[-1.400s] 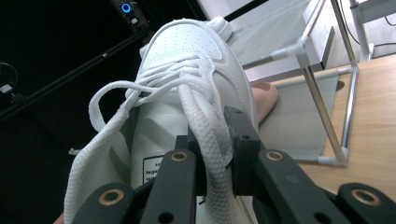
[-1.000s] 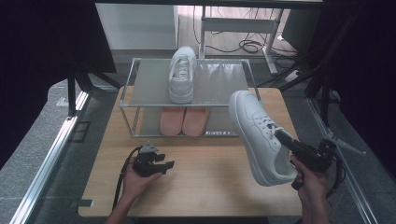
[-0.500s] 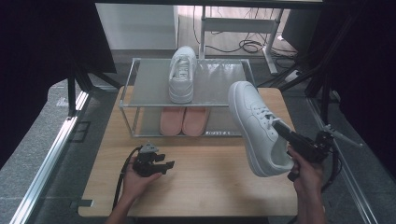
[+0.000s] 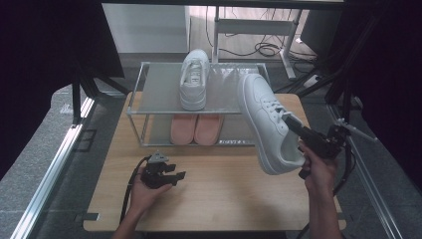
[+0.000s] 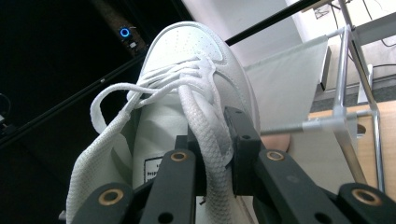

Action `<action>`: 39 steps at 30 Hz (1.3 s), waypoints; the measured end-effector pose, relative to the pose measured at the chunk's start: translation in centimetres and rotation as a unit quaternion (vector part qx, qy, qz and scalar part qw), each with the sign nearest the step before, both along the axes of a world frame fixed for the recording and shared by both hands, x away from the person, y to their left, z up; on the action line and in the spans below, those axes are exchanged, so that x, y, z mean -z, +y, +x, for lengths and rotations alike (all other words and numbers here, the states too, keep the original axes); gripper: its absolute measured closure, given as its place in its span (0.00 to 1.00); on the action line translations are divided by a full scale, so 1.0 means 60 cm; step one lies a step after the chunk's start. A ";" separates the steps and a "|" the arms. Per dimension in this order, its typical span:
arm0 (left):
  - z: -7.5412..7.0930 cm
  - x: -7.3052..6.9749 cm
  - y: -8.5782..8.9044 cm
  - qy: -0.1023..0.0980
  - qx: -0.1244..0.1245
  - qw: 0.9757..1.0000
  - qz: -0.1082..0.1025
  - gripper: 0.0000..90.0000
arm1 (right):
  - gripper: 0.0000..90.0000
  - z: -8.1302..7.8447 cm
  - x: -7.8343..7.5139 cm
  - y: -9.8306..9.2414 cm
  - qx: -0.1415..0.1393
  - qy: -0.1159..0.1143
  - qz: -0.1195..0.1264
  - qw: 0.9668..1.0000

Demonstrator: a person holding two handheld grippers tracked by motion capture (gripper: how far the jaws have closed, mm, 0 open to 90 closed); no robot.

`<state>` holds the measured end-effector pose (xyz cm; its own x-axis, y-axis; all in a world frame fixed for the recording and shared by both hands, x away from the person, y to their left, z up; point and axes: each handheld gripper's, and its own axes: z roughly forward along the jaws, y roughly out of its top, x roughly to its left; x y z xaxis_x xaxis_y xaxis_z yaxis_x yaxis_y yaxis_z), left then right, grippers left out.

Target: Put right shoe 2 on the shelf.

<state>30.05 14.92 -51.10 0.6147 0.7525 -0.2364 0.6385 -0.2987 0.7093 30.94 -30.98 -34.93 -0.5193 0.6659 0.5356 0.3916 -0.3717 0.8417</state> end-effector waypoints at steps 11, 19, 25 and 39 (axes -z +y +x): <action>0.000 0.000 0.001 0.001 0.002 1.000 -0.001 0.51 | 0.91 0.046 -0.019 0.029 0.011 0.007 0.001 1.000; 0.000 0.001 0.000 0.000 0.002 1.000 -0.002 0.51 | 0.91 0.072 -0.030 0.045 0.024 0.014 0.001 1.000; 0.001 0.001 0.000 -0.001 0.003 1.000 -0.003 0.51 | 0.91 0.093 -0.041 0.056 0.034 0.019 0.000 0.999; 0.001 0.002 0.000 0.000 0.004 1.000 -0.003 0.51 | 0.90 0.153 -0.065 0.101 0.058 0.037 -0.011 0.998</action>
<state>30.14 14.94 -51.21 0.6203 0.7463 -0.2413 0.6363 -0.2989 0.7111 40.14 -24.93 -31.01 -0.3974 0.7308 0.5550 0.4088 -0.4004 0.8201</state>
